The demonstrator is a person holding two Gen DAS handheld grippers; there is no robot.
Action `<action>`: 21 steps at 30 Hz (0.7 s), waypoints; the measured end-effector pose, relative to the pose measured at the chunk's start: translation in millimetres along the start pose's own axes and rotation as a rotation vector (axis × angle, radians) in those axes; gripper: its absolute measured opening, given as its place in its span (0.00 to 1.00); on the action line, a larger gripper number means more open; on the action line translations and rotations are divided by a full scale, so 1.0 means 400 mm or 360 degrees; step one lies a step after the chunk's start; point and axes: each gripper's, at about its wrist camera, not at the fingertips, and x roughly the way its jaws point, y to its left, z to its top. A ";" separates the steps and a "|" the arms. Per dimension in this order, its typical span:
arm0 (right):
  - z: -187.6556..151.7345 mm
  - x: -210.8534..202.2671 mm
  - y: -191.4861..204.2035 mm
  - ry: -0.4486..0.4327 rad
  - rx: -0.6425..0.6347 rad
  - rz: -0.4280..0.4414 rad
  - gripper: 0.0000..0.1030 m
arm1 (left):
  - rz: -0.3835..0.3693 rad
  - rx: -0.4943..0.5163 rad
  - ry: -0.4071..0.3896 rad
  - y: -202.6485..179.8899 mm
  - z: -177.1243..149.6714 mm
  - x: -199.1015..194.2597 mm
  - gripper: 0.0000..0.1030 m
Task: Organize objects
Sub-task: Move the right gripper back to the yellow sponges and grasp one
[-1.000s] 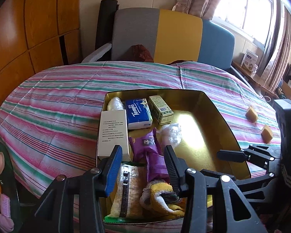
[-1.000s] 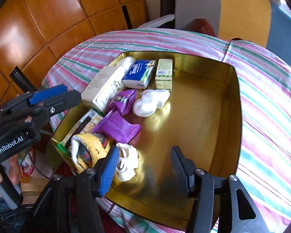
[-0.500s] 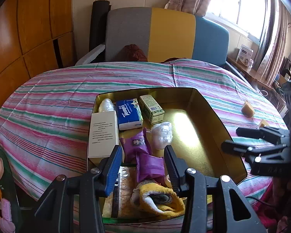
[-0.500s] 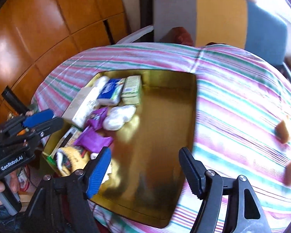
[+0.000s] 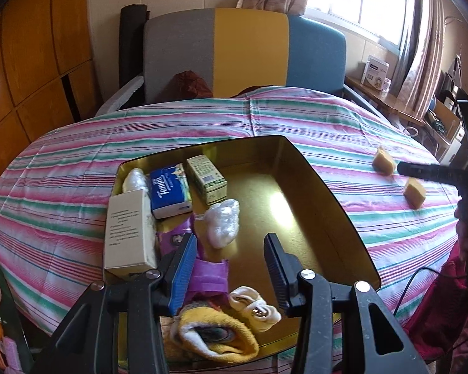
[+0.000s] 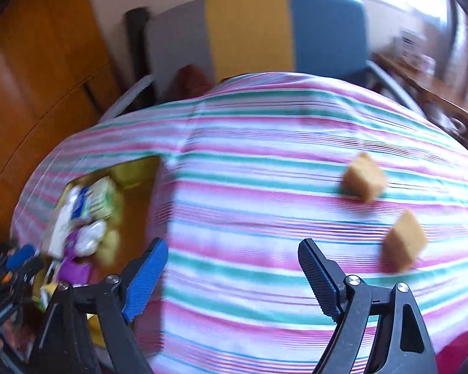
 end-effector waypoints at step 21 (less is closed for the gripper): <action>-0.007 0.038 -0.560 -0.0084 0.1043 -0.0446 0.90 | -0.0203 0.0178 0.0082 -0.195 0.083 0.064 0.44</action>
